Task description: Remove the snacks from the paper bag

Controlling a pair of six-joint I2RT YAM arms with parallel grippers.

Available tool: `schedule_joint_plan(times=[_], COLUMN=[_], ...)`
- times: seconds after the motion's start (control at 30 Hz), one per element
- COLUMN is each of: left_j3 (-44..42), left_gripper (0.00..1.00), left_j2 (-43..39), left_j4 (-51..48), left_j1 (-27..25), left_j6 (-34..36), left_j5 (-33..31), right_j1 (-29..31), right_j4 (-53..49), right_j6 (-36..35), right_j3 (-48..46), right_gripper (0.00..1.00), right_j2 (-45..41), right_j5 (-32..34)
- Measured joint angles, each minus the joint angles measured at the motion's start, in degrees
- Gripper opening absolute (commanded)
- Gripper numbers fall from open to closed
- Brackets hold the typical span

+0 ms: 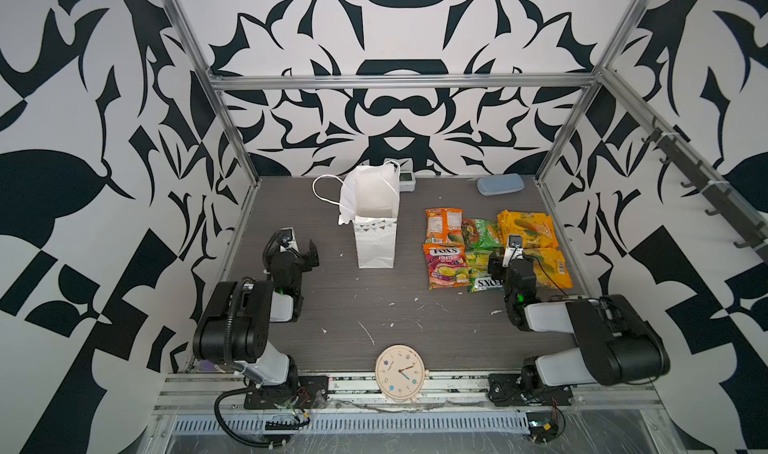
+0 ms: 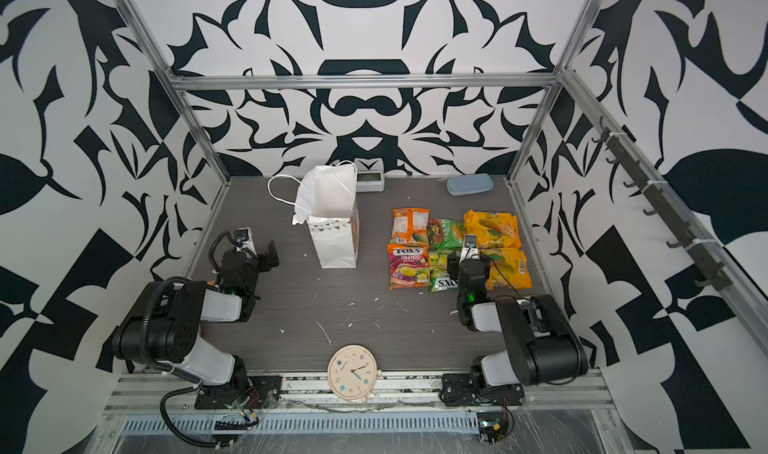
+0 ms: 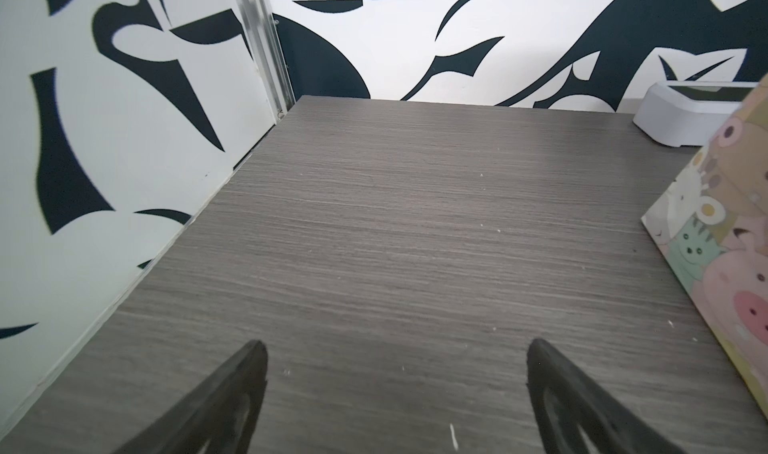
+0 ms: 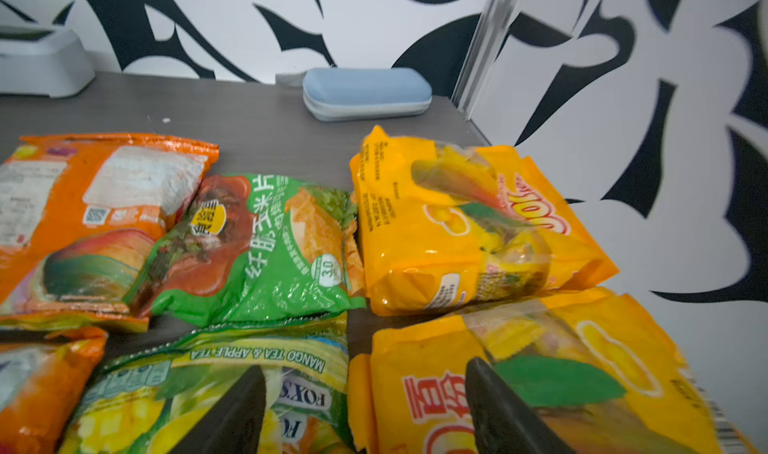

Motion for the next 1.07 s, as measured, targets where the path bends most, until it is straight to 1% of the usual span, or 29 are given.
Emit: schedule_joint_plan(times=[0.1, 0.2, 0.37, 0.43, 0.47, 0.5, 1.07], left_j3=[2.2, 2.7, 2.7, 2.7, 2.7, 2.7, 2.7], left_gripper=[1.00, 1.00, 1.00, 1.00, 1.00, 1.00, 1.00], left_j2=[0.0, -0.1, -0.1, -0.1, -0.1, -0.1, -0.1], left_j4=[-4.2, -6.3, -8.3, -8.5, -8.5, -8.5, -8.5], left_j1=[2.7, 4.2, 4.4, 4.4, 4.4, 4.4, 4.4], left_j6=[-1.6, -2.8, -3.6, -3.7, -3.8, -3.9, -4.1], left_j5=[1.7, 2.4, 3.2, 3.4, 3.4, 3.4, 3.8], right_j1=[-0.2, -0.6, -1.9, -2.1, -2.1, -2.1, -2.6], right_j4=[0.5, 1.7, -0.3, -0.7, -0.9, -1.1, -3.2], right_j6=[-0.1, 0.0, 0.9, 1.2, 1.3, 1.4, 1.7], right_j3=[0.1, 1.1, 4.2, 4.8, 4.9, 4.9, 5.6], right_gripper=[0.78, 0.79, 0.79, 0.81, 0.85, 1.00, 1.00], right_j2=[2.8, 4.5, 4.7, 4.7, 4.7, 4.7, 4.8], right_j5=[-1.6, -2.2, -2.4, -2.4, -2.4, -2.4, -3.5])
